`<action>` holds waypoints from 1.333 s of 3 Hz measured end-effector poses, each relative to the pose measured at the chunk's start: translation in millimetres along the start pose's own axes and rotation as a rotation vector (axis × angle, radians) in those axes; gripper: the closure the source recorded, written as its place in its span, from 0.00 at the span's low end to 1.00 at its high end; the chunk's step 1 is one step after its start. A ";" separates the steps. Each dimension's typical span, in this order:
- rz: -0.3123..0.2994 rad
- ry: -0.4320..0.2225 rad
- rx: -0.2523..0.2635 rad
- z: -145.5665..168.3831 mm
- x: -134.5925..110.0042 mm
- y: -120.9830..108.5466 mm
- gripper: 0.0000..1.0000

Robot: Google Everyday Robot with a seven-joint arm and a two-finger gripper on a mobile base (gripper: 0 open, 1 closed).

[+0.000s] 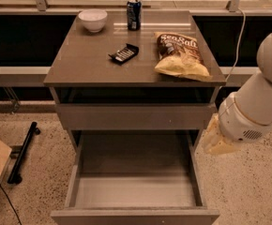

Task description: Close middle drawer

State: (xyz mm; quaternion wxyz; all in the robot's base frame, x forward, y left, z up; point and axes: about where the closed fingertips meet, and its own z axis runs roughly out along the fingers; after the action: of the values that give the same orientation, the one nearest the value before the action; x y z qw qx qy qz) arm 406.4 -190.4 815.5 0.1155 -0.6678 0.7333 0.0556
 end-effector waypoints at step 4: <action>-0.031 -0.044 -0.081 124.2 35.0 39.9 1.00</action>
Offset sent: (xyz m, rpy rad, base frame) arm -0.0228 0.0054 -0.1042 0.0303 0.0563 0.0657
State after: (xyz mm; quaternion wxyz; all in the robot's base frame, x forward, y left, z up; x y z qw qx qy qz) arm 375.8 -190.9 684.0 0.1053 -0.6819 0.7171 0.0982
